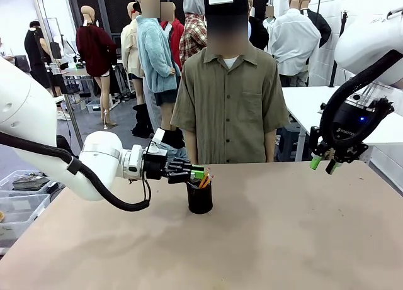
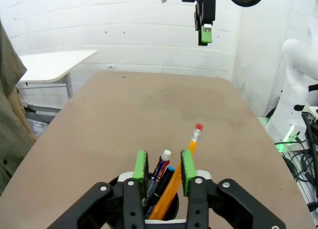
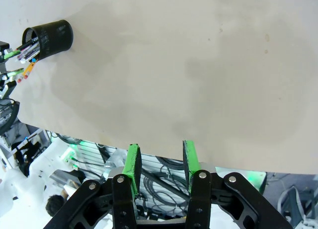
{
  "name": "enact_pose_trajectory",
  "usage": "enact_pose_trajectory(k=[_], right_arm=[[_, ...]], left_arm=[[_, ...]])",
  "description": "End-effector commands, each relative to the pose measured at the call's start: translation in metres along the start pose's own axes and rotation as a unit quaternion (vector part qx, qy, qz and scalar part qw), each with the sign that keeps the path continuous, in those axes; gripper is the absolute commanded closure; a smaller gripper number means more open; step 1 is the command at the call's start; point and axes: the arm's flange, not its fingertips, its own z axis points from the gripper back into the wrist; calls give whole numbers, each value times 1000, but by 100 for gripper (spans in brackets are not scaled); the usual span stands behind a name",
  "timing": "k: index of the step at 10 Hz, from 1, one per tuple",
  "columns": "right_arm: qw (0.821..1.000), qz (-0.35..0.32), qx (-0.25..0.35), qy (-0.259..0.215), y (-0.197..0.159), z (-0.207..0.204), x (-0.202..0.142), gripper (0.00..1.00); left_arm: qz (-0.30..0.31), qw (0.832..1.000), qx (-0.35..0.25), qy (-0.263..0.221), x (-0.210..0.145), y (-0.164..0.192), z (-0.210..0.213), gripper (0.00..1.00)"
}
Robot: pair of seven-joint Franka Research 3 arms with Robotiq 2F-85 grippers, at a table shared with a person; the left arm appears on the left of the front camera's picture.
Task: Place the pens into the pen holder.
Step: Pick up a writing instrument from the table and place it into the Pen holder.
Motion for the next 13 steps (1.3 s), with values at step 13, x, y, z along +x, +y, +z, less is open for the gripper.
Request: enact_pose_trajectory(k=[13], right_arm=[[1000,7,2,-8,-2,-4,-2,55]], left_arm=[[230,827,397,326,77,-95,195,58]])
